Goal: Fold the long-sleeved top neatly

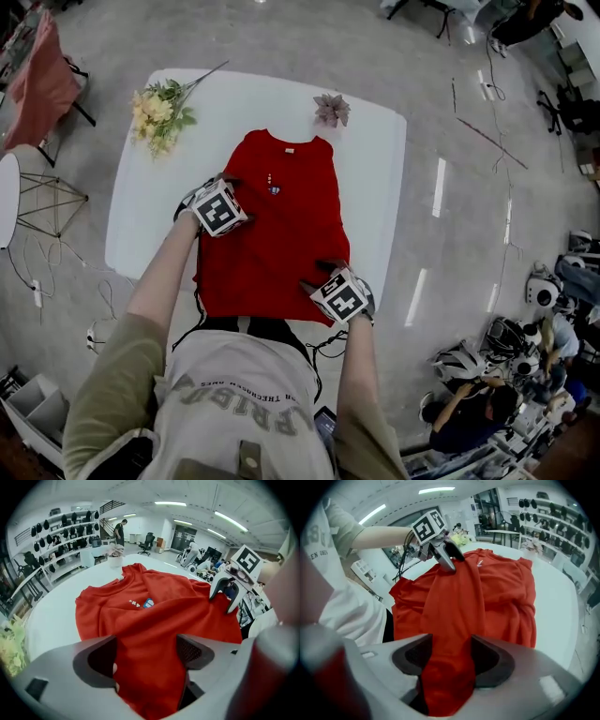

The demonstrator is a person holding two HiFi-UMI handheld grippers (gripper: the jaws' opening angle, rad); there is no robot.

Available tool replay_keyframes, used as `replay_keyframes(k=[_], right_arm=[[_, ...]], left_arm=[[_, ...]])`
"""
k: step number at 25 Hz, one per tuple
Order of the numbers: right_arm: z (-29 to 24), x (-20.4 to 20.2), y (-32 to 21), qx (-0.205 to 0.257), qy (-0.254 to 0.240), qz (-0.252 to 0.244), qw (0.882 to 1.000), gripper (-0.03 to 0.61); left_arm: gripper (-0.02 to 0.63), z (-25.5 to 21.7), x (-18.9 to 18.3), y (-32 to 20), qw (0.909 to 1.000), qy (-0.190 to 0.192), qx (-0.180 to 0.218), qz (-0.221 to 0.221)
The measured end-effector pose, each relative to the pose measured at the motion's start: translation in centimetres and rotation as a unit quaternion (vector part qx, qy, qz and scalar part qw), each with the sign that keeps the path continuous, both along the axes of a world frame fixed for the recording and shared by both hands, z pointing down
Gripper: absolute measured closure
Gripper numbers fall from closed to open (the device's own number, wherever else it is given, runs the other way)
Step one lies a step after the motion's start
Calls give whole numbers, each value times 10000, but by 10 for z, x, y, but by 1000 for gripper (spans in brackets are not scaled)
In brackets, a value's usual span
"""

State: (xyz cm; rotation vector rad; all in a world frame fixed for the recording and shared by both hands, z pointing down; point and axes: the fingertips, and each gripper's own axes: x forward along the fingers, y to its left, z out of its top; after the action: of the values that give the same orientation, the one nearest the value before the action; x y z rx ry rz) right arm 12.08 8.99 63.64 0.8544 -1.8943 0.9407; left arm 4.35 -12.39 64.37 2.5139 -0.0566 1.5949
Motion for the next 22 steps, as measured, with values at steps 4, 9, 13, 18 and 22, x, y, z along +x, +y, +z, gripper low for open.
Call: replay_keyframes(k=[4, 9, 13, 18, 22], right_arm=[[-35, -5, -45, 752, -6, -502, 9959, 333], [-25, -35, -112, 1199, -284, -1345, 9832, 333], [4, -22, -116, 782, 50, -1889, 9789, 333], [5, -22, -119, 831, -35, -1824, 9797, 333], [-27, -19, -117, 1254, -316, -1493, 9803, 333]], left_arm=[[210, -27, 12, 16, 9992, 134, 290, 244], [210, -13, 8, 52, 9988, -159, 121, 441], [210, 3, -18, 51, 9996, -240, -76, -84], [210, -1, -24, 44, 9976, 53, -65, -688], [210, -40, -35, 39, 9887, 582, 332, -1339]])
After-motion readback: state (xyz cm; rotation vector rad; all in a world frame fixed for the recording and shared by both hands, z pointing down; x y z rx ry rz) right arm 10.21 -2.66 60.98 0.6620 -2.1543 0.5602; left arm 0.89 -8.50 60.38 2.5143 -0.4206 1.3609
